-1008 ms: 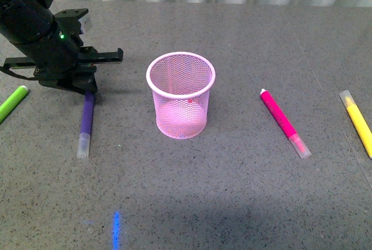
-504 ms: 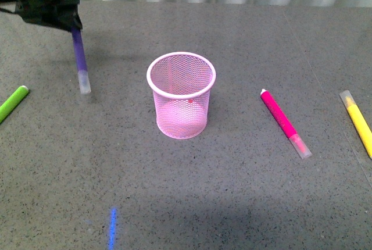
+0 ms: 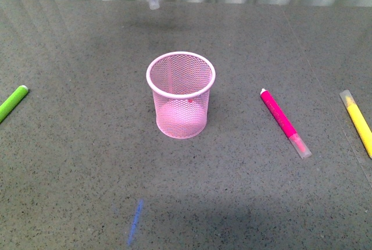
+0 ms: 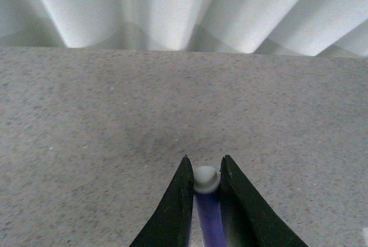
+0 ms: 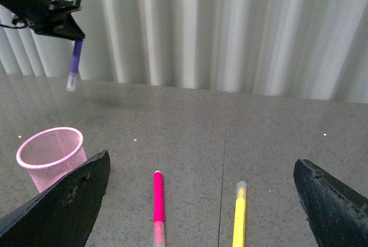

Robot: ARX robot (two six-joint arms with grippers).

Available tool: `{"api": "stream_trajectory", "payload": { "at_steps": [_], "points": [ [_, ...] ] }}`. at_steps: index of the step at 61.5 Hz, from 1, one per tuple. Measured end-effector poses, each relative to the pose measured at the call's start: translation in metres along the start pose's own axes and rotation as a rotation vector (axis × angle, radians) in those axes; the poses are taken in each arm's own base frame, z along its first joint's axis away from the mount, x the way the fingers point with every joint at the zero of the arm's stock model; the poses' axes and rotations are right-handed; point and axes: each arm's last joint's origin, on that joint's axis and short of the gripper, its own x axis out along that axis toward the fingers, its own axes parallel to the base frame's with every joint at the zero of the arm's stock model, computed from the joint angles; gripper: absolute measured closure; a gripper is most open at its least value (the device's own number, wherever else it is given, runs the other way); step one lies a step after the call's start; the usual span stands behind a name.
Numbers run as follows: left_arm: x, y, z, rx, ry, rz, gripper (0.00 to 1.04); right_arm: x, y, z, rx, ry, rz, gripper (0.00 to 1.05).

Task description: Insert purple and pink pens into pink cup

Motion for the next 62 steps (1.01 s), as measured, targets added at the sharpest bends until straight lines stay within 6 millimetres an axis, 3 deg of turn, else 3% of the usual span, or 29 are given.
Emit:
{"api": "stream_trajectory", "payload": {
  "at_steps": [9, 18, 29, 48, 62],
  "points": [
    [0.003, -0.029, 0.000, 0.021, 0.004, -0.073, 0.98, 0.000, 0.000, 0.000, 0.000, 0.000, 0.000, 0.07],
    [0.000, -0.045, 0.002, 0.034, 0.000, -0.110, 0.98, 0.000, 0.000, 0.000, 0.000, 0.000, 0.000, 0.07],
    [0.000, -0.048, -0.001, 0.031, -0.010, -0.120, 0.98, 0.000, 0.000, 0.000, 0.000, 0.000, 0.000, 0.07],
    [-0.043, -0.054, -0.004, 0.039, -0.060, -0.120, 0.98, 0.000, 0.000, 0.000, 0.000, 0.000, 0.000, 0.07],
    [-0.051, -0.054, -0.011, 0.053, -0.079, -0.084, 0.98, 0.000, 0.000, 0.000, 0.000, 0.000, 0.000, 0.07]
  ]
}}
